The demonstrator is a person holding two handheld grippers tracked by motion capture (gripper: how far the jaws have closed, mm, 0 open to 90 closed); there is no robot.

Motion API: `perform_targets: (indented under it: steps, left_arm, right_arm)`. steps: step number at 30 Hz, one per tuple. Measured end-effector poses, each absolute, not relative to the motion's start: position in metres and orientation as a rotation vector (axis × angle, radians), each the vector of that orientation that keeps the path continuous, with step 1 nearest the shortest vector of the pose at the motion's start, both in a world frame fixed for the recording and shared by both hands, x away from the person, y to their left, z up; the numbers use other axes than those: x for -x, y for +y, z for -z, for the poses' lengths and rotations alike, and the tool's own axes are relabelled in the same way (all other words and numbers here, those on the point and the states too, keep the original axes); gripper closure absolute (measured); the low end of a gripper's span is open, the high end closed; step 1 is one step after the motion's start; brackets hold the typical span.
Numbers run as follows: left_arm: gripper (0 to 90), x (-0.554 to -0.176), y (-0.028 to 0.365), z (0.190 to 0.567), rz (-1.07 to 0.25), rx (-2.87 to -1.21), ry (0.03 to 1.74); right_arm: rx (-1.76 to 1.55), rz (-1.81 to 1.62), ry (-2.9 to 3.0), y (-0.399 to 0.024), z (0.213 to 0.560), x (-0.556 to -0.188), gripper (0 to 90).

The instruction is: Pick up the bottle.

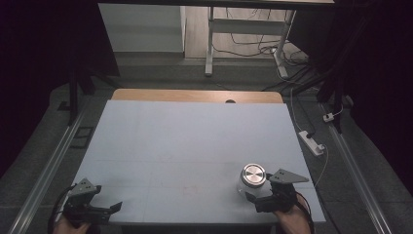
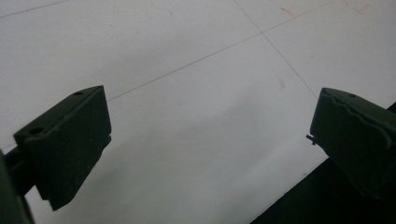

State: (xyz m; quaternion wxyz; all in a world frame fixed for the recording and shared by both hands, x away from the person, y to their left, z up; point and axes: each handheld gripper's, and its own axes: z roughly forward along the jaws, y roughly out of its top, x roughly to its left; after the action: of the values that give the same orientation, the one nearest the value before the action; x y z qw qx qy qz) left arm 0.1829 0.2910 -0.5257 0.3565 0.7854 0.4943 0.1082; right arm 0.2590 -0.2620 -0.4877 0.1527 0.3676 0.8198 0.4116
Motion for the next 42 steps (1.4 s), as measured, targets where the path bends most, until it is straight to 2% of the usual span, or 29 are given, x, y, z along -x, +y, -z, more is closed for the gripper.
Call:
perform_targets:
  steps: [23,28,42]
  left_arm:
    - [0.0,-0.183,0.291,0.526,-0.268,-2.032,1.272]
    - [0.0,-0.183,0.291,0.526,-0.268,-2.031,1.27]
    - [0.0,-0.183,0.291,0.526,-0.27,-2.033,1.265]
  right_arm:
    - [-1.049,-1.129,2.377,-0.245,0.497,-0.279,0.0]
    - [-1.052,-1.145,2.387,-0.247,0.497,-0.28,12.0]
    - [-0.989,-1.087,2.375,-0.244,0.492,-0.275,14.4]
